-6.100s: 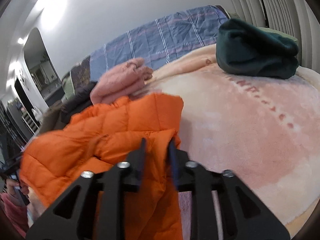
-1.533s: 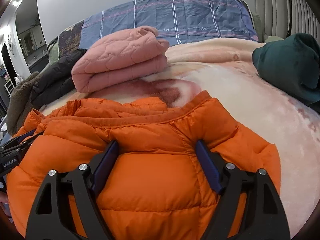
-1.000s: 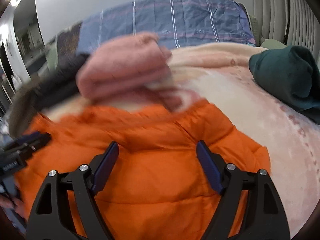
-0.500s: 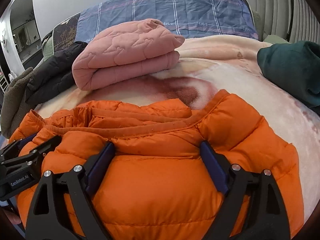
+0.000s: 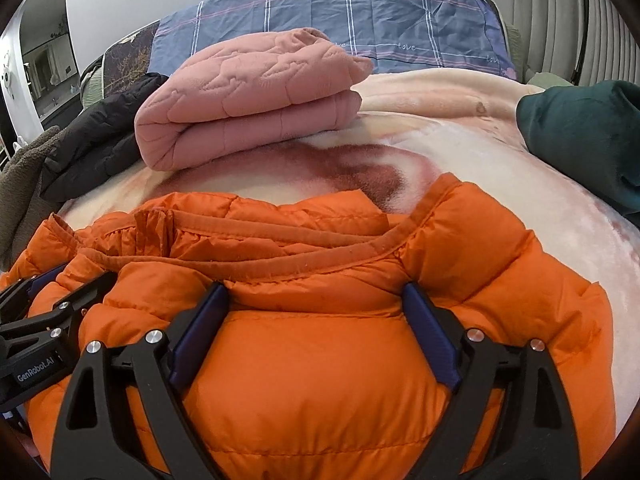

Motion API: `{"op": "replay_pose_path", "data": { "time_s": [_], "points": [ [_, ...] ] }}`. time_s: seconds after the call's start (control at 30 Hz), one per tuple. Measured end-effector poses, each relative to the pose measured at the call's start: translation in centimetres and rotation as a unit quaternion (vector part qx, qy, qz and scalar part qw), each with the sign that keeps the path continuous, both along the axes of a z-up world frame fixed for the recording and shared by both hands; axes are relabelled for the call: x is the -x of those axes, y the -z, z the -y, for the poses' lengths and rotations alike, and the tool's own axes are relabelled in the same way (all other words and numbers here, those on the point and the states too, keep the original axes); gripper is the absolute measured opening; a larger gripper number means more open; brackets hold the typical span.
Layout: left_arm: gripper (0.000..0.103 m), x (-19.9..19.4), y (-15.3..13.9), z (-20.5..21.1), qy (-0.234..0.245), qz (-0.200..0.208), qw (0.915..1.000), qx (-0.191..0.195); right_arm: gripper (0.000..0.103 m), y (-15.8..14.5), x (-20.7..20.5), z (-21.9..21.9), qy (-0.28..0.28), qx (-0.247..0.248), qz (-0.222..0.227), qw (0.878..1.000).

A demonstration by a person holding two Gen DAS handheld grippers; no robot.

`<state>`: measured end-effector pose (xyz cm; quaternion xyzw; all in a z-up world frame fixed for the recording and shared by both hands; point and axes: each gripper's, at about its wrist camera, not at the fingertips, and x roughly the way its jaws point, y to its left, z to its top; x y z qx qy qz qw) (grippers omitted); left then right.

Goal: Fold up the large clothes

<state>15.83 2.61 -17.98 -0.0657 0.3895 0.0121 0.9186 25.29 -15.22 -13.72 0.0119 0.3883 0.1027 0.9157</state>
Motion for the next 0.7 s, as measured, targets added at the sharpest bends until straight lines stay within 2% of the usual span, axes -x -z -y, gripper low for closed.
{"op": "replay_pose_path", "data": {
  "time_s": [0.33, 0.4, 0.5, 0.6, 0.7],
  "points": [
    [0.082, -0.1, -0.2, 0.1, 0.002, -0.013, 0.9999, -0.004, 0.089, -1.0, 0.1, -0.2, -0.001, 0.017, -0.007, 1.000],
    [0.079, 0.7, -1.1, 0.1, 0.005, -0.022, 0.9997, -0.002, 0.088, -2.8, 2.0, 0.3, -0.004, 0.015, 0.001, 1.000],
    [0.079, 4.0, -3.4, 0.3, 0.028, -0.008, 0.9993, 0.025, 0.088, -4.6, 5.7, 1.4, -0.008, -0.006, 0.020, 1.000],
    [0.081, 6.2, -3.7, 1.2, 0.036, -0.006, 0.9993, 0.001, 0.088, -3.6, 7.6, 1.7, -0.003, -0.011, 0.012, 1.000],
    [0.083, 6.4, -1.5, 1.9, 0.027, -0.013, 0.9993, -0.019, 0.089, -1.6, 8.2, 1.2, -0.004, 0.012, 0.019, 1.000]
  ]
}}
